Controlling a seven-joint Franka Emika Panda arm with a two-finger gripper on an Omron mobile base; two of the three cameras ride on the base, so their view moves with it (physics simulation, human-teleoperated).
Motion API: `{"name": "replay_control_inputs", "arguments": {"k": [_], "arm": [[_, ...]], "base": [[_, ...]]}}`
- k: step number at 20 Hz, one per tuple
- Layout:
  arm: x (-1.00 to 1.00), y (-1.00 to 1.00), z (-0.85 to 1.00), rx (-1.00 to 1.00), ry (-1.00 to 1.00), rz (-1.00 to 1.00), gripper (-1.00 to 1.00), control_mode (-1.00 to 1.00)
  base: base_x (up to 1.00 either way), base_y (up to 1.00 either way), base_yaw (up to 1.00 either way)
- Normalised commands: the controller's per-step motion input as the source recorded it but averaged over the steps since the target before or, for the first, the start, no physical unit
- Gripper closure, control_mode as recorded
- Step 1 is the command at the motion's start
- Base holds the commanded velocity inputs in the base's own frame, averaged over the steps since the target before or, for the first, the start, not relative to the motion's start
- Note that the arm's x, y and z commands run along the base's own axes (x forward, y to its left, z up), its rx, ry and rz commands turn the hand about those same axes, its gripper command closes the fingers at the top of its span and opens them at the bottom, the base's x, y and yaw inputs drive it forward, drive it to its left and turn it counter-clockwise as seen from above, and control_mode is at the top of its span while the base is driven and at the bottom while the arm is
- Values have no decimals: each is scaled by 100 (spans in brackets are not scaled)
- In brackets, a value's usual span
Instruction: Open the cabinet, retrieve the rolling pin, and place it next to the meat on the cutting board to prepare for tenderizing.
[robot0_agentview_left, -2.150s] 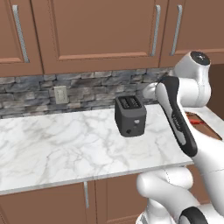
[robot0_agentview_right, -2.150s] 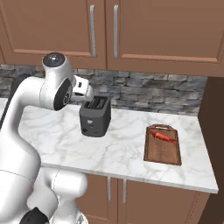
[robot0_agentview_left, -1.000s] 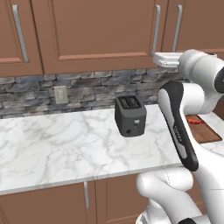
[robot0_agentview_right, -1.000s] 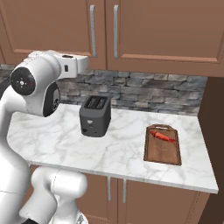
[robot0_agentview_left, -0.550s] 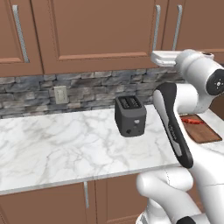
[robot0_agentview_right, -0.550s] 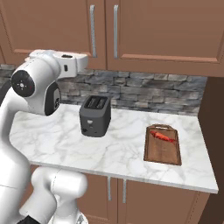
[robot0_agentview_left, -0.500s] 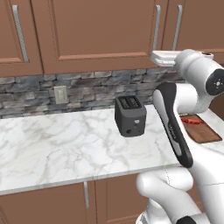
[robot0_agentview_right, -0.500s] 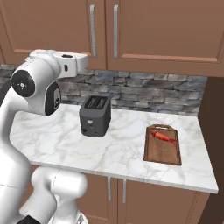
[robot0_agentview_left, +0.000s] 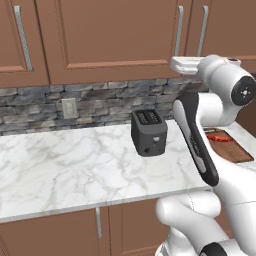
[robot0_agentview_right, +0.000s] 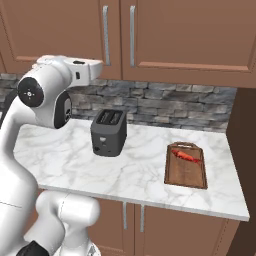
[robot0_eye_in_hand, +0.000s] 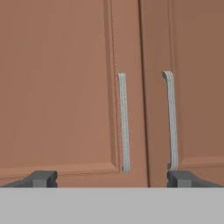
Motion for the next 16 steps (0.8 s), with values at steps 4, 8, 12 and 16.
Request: {"name": "replay_control_inputs", "arguments": {"k": [4, 8, 12, 16], "arm": [[42, 0, 1, 0, 3, 0, -100, -100], [56, 0, 3, 0, 4, 0, -100, -100], [54, 0, 1, -2, 5, 0, -100, -100], [54, 0, 5, 0, 2, 0, -100, -100]], "base": [[0, 0, 0], [0, 0, 0], [0, 0, 0], [0, 0, 0]]}}
